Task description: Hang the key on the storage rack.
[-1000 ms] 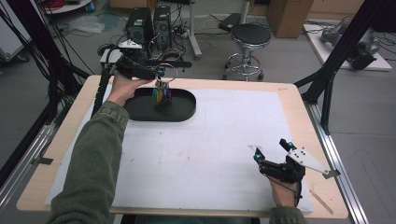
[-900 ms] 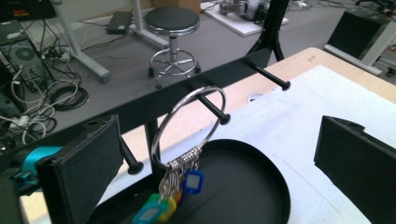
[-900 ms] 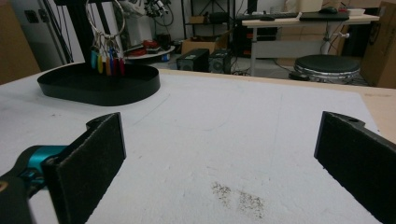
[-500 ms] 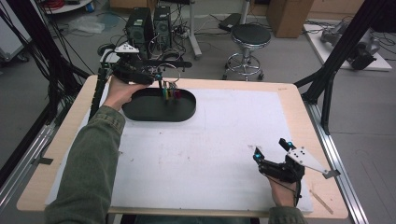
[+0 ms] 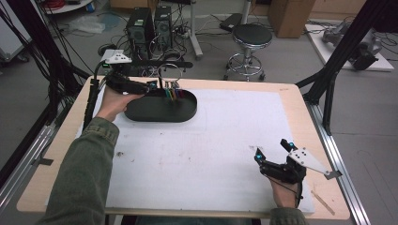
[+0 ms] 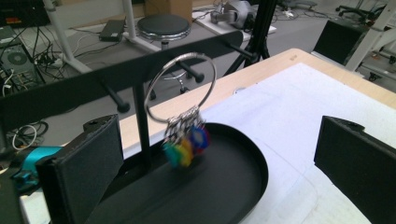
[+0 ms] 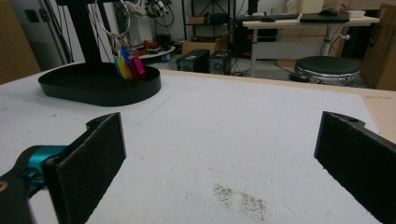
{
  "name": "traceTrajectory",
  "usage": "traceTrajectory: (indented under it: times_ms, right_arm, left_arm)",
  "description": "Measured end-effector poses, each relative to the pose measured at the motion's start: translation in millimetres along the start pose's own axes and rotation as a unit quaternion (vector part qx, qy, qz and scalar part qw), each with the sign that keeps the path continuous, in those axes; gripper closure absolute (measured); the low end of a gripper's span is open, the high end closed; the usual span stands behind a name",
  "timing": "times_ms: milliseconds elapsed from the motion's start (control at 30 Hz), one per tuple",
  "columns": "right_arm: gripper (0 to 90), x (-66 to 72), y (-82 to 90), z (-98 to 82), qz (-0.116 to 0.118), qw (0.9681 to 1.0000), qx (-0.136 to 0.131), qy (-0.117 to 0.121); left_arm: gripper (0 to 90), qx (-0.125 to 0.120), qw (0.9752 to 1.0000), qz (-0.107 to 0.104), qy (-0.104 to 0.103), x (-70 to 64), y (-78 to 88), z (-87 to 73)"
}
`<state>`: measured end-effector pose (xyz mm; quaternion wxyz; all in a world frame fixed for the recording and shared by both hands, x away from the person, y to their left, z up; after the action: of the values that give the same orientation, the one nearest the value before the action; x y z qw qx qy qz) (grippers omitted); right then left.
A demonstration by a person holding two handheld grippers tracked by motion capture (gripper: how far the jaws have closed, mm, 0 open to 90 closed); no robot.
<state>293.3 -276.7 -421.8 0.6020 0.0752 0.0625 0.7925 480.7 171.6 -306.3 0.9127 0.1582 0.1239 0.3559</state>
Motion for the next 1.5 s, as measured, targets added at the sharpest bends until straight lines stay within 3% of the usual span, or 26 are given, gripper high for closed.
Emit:
traceTrajectory:
  times_ms: [933, 1233, 1500]
  right_arm:
    - [0.8, 0.0, -0.3, 0.0, -0.002, 1.0000, 0.001, 0.001]
    - [0.8, 0.5, -0.8, -0.4, -0.003, 1.0000, 0.002, 0.000]
    - [0.8, 0.3, -0.7, -0.5, -0.004, 1.0000, 0.004, 0.001]
  left_arm:
    - [1.7, -0.001, 0.9999, -0.013, 0.009, -4.3, 40.5, -44.7]
    - [2.0, 0.001, 0.9999, -0.002, 0.012, -3.2, 53.8, -58.2]
    - [2.0, -0.004, 0.9998, -0.006, 0.017, -6.9, 61.4, -74.0]
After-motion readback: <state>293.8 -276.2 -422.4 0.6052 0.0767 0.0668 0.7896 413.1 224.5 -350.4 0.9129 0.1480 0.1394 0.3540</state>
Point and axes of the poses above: each handheld gripper's, and its own axes: y roughly backward along the jaws, z roughly out of its top, x roughly to its left, the point moved 5 cm from there along -y, roughly forward along the jaws, and after that the axes turned 7 degrees about -z, right-handed, at the moved point
